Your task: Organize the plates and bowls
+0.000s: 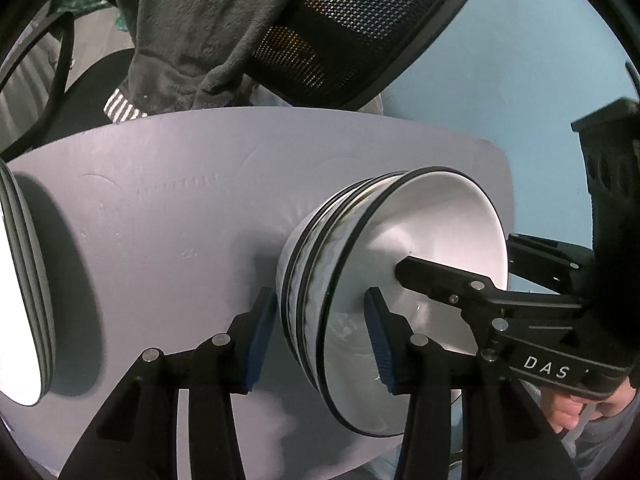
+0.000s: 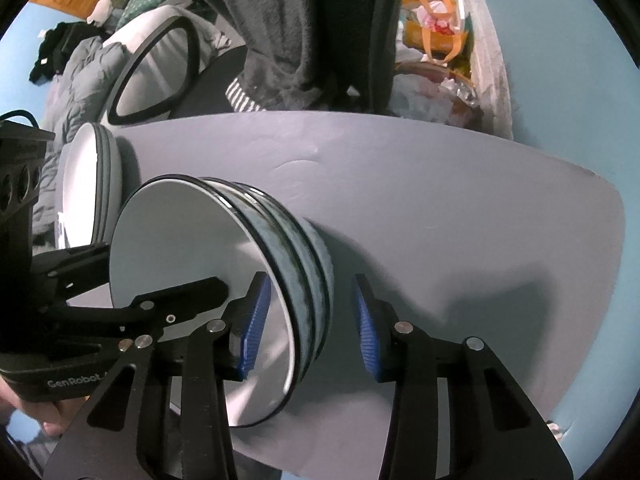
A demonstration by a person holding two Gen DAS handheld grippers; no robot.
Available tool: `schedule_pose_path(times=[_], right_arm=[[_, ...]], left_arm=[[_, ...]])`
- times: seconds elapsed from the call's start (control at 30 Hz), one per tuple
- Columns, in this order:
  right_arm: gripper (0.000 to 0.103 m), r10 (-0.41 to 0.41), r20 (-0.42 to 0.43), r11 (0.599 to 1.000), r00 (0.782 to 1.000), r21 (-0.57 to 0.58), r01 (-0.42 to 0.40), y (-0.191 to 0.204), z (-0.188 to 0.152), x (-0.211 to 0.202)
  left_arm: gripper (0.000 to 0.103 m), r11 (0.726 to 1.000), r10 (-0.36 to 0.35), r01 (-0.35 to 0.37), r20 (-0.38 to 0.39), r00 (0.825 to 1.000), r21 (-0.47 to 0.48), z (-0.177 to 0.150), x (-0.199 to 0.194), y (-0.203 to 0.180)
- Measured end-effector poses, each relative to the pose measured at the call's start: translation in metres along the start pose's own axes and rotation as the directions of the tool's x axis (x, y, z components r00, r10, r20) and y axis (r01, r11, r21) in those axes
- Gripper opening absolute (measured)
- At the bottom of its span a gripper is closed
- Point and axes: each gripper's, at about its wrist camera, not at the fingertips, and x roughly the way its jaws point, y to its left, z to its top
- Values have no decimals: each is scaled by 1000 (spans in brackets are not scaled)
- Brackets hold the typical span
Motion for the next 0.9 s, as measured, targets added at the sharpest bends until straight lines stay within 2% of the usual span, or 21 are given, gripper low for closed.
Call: schedule_pose_path(times=[0.33,0.47,0.9], right_arm=[[33,-51,14,998,999,-25,51,15,-2,0],[31,-36,2,999,999,-15,36,21,-6,5],[30,-39,-31,997,999,-74,37,96,-30,36]], left_arm=[[41,999,35,-36,10,999,5,-6,-6,1],[40,999,53,-53,4,999,8,-15,-10,11],[38,992,112,-111,1,994,-58,-82,-38,76]])
